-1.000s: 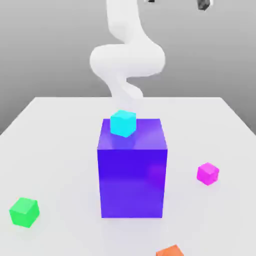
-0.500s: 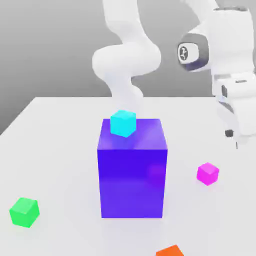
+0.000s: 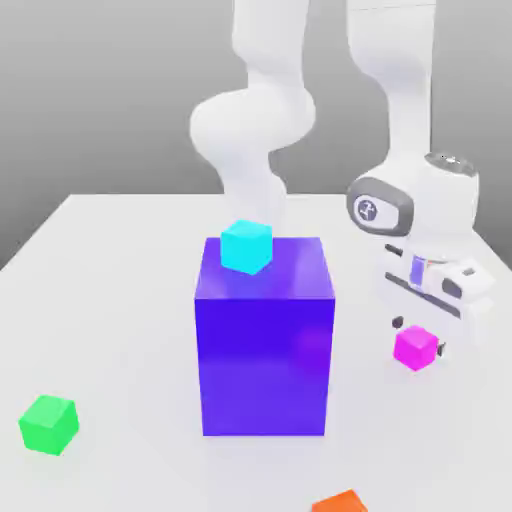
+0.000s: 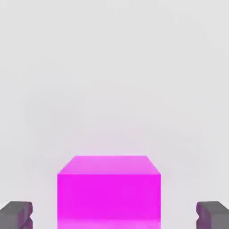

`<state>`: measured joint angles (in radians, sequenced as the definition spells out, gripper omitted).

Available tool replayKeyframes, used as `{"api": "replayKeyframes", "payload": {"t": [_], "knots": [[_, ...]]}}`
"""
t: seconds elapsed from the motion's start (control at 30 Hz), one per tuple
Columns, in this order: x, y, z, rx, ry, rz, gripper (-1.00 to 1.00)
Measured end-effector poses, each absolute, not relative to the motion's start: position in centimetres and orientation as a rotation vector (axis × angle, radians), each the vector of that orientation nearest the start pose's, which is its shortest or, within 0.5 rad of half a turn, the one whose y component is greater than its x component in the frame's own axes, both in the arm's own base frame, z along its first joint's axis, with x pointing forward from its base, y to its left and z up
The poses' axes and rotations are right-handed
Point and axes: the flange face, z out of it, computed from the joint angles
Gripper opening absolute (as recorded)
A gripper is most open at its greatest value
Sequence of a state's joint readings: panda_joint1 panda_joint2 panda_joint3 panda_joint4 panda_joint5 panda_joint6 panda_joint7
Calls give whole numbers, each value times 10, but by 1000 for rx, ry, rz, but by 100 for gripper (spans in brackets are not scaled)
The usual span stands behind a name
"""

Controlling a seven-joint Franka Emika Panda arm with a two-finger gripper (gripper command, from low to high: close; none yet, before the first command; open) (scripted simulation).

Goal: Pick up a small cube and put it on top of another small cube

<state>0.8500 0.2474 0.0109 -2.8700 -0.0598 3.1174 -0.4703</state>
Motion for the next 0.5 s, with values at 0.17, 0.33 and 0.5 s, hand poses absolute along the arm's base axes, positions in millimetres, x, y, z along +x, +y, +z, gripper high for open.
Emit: {"api": "replayKeyframes", "payload": {"t": [0.17,0.33,0.5], "knots": [[215,259,126,-2412,-2013,3,-100],[217,260,156,-2412,-2014,2,-100],[222,269,196,-2401,-2014,-36,-100]]}}
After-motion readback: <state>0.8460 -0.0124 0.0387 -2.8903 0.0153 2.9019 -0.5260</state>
